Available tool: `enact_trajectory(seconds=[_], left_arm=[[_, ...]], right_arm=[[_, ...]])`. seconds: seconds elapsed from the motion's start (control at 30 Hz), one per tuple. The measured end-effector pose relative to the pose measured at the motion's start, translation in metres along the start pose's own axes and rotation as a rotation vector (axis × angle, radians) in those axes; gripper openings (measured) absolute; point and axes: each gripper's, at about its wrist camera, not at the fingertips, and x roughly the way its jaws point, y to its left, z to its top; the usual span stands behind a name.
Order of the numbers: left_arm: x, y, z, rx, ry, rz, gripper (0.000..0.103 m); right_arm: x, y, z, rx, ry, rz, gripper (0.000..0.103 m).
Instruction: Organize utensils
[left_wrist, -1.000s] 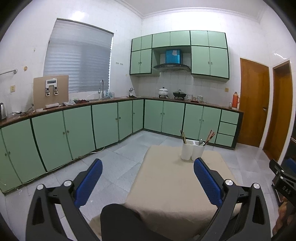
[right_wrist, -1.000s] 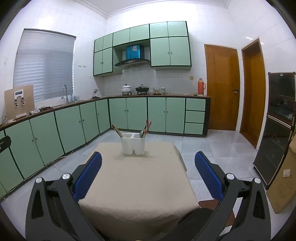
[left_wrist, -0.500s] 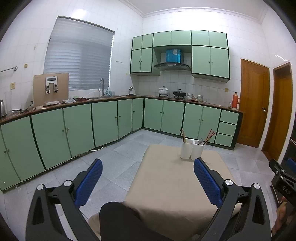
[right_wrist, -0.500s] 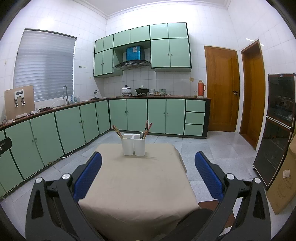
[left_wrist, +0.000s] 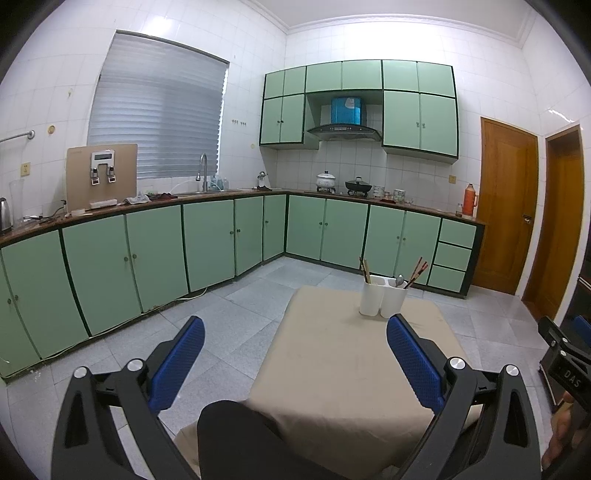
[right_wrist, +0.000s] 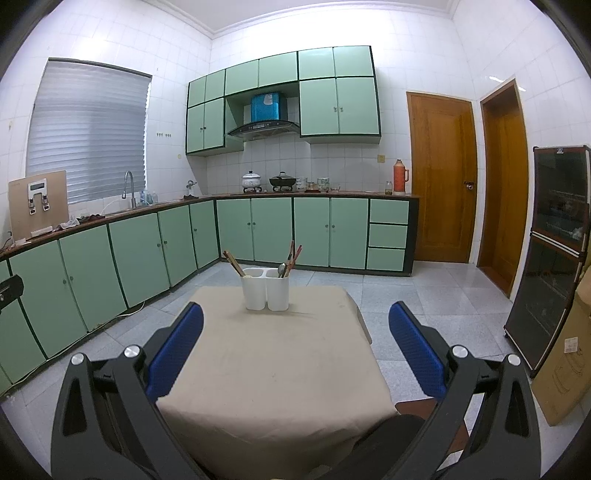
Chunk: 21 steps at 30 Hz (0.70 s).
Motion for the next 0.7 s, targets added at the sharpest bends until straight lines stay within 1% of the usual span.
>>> enact_trajectory(seconds=[0.7], left_arm=[[0.0000,-0.0013,0.0005,0.000,-0.001,0.002,0.097]], right_arm=[[0.0001,-0.0006,-0.0029,0.003,0.002,0.000,0.097]])
